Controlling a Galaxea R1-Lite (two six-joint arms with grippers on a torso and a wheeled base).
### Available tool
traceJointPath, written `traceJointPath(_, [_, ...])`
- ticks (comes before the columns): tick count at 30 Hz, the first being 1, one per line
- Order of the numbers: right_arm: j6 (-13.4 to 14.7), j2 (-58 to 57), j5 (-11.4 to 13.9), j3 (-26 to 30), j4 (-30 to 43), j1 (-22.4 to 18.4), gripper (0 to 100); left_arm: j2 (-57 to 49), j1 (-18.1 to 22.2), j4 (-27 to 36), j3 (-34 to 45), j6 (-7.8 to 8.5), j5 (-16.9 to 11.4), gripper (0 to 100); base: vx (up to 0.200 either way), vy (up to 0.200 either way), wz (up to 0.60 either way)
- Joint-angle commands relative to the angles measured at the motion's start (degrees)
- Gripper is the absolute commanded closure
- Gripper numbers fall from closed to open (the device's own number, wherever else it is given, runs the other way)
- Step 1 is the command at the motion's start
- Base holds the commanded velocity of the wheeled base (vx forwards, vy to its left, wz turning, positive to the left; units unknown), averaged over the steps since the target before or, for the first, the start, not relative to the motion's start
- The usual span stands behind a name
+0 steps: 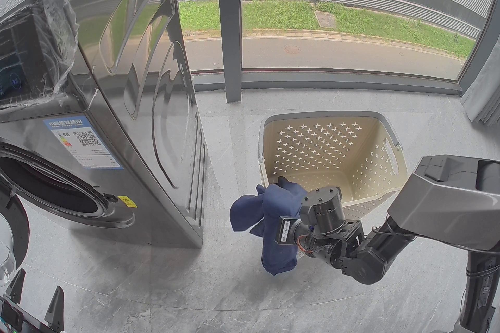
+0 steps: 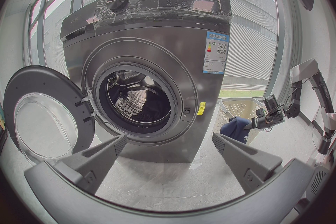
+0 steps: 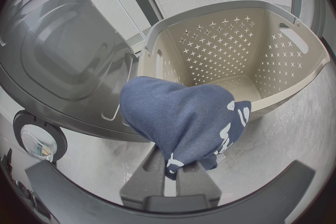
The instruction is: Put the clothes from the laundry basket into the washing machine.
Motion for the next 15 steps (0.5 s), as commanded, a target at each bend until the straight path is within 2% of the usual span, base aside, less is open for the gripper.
traceJointPath(1, [-0.24, -6.33, 0.04, 3.74, 0.21, 1.38, 100, -0.49, 0.00, 0.00, 0.92, -0.01, 0.08, 0, 0.000, 0.000, 0.00])
traceJointPath(6, [-0.68, -6.07, 0.04, 5.24, 0.04, 1.30, 100, -0.49, 0.00, 0.00, 0.92, -0.01, 0.08, 0, 0.000, 0.000, 0.00])
traceJointPath(7, [-0.59, -5.63, 0.04, 5.15, -0.05, 1.21, 0, -0.49, 0.00, 0.00, 0.92, -0.01, 0.08, 0, 0.000, 0.000, 0.00])
traceJointPath(15, [-1.56, -2.73, 0.04, 3.83, 0.04, 0.50, 0, -0.49, 0.00, 0.00, 0.92, -0.01, -0.01, 0, 0.000, 0.000, 0.00])
